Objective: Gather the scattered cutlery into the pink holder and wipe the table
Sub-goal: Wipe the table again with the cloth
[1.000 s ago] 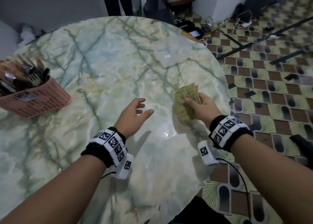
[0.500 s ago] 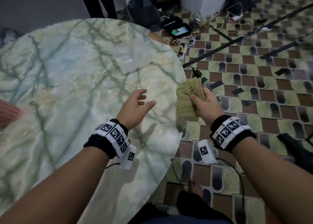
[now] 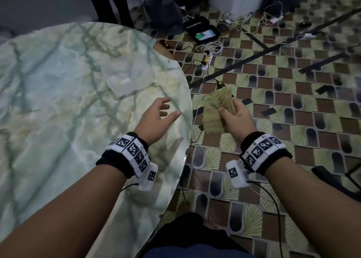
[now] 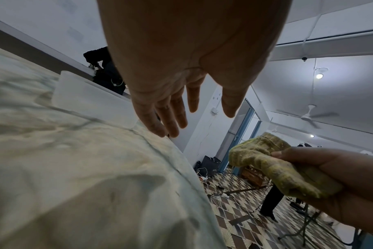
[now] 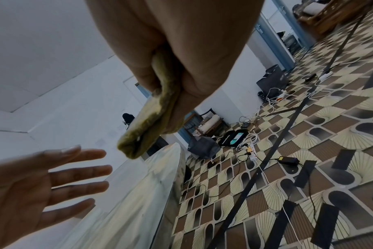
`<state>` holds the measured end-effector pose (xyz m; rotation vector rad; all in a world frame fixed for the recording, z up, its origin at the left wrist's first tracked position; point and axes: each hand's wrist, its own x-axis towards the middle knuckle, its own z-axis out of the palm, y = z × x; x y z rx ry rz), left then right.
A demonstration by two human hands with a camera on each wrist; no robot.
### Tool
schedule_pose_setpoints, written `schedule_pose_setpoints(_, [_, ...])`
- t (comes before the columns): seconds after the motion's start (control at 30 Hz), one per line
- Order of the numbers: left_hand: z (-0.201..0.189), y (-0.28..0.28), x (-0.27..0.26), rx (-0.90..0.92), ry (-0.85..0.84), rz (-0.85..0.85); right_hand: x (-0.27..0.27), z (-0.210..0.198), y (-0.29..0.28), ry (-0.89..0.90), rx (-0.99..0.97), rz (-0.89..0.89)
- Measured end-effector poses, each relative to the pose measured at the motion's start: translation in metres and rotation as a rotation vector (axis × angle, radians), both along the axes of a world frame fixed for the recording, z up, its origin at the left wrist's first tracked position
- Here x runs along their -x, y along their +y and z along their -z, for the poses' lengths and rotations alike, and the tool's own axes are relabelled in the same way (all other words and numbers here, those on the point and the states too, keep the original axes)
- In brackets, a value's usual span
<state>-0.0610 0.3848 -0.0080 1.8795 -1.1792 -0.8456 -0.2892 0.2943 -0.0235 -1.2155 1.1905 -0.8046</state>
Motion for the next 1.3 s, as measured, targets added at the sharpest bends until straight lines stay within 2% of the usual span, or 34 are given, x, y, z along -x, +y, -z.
schedule_pose_setpoints(0.33, [0.008,-0.028,-0.032,0.005,0.024,0.032,-0.028,0.005,-0.02,0.032,-0.024,0.006])
schedule_pose_setpoints(0.87, [0.018,-0.027,-0.048,0.02,0.074,-0.102,-0.054,0.005,-0.036,0.057,0.0,-0.143])
schedule_pose_setpoints(1.07, [0.011,-0.048,-0.041,0.031,0.062,-0.145,-0.059,0.001,-0.067,0.068,0.01,-0.198])
schedule_pose_setpoints(1.3, [0.004,-0.098,-0.021,0.028,0.039,-0.214,-0.049,0.006,-0.127,0.038,0.024,-0.277])
